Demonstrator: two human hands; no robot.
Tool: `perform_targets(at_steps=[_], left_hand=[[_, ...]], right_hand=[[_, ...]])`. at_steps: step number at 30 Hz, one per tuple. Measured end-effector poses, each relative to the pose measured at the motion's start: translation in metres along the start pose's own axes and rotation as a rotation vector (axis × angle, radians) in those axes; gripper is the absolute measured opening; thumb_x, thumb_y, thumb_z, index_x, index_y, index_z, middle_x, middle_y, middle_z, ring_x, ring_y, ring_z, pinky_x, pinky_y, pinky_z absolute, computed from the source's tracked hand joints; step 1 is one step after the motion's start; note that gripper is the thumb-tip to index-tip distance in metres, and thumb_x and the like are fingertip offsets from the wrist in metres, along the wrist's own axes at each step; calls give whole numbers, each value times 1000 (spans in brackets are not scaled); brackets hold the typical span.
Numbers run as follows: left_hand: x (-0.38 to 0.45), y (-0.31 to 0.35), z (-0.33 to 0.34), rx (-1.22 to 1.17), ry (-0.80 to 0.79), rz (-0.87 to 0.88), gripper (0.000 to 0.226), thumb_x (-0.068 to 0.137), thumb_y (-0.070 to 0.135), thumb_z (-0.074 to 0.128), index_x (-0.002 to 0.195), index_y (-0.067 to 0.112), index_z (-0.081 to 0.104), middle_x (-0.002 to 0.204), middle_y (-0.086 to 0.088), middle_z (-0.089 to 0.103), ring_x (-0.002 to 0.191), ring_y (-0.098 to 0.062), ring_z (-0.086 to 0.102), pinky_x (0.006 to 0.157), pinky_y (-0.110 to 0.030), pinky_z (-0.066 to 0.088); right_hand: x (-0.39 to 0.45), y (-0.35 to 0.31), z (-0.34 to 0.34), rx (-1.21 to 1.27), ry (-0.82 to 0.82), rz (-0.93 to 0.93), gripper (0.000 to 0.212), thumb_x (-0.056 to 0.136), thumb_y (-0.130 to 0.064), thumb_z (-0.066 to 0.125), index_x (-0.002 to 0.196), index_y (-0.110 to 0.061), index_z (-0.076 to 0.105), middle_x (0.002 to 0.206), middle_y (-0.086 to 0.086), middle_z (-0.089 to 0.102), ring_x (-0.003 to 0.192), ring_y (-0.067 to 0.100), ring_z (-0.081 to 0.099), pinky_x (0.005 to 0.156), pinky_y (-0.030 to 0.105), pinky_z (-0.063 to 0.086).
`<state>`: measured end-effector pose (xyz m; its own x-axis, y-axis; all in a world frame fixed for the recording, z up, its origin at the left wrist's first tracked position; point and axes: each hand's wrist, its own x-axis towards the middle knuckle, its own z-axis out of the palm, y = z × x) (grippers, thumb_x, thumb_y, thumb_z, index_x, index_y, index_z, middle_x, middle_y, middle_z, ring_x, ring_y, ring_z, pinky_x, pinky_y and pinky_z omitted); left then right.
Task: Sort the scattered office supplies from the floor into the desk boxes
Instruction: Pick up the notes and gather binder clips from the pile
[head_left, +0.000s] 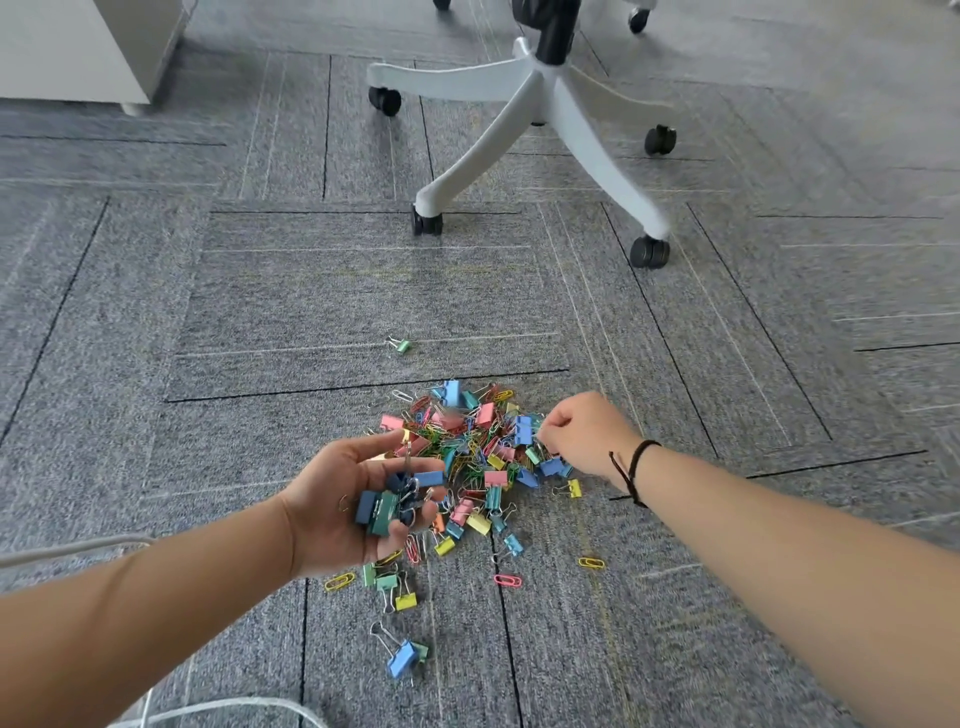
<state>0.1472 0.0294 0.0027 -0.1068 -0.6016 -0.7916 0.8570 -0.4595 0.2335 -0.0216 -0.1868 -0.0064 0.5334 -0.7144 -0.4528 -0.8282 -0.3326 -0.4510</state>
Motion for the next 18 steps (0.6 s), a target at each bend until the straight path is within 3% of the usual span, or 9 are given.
perform_targets(at_steps=[4, 8, 11, 14, 18], left_hand=[[-3, 0, -1, -6, 15, 22, 48, 93, 42, 57, 101, 0, 78, 100, -20, 72, 75, -32, 71, 45, -34, 59], [-2, 2, -1, -26, 17, 63, 53, 91, 42, 57, 115, -1, 74, 116, -24, 71, 87, -35, 73, 59, -40, 64], [-2, 3, 0, -39, 13, 80, 57, 87, 41, 58, 121, -3, 70, 125, -26, 67, 96, -37, 72, 71, -45, 64], [-3, 3, 0, -85, 27, 82, 51, 95, 38, 57, 124, -3, 63, 124, -28, 66, 107, -43, 69, 76, -50, 62], [-6, 4, 1, -82, 25, 69, 42, 97, 38, 57, 112, 0, 63, 110, -26, 68, 104, -41, 69, 69, -48, 63]], right_hand=[[-7, -13, -13, 325, 14, 1, 16, 87, -11, 65, 79, 2, 70, 66, 5, 66, 40, 7, 42, 40, 19, 36], [-21, -32, -19, 562, -151, -25, 13, 87, -11, 69, 75, -7, 69, 65, 4, 61, 45, 11, 36, 40, 22, 26], [-36, -54, -16, 597, -321, -87, 11, 88, -12, 70, 82, -2, 69, 60, 0, 58, 47, 11, 35, 42, 23, 23], [-52, -77, -8, 564, -445, -140, 19, 88, -14, 72, 90, 4, 69, 60, -1, 57, 47, 9, 38, 44, 18, 31], [-66, -97, 10, 396, -411, -229, 14, 86, -19, 75, 82, -6, 76, 62, -1, 62, 48, 2, 49, 53, 17, 42]])
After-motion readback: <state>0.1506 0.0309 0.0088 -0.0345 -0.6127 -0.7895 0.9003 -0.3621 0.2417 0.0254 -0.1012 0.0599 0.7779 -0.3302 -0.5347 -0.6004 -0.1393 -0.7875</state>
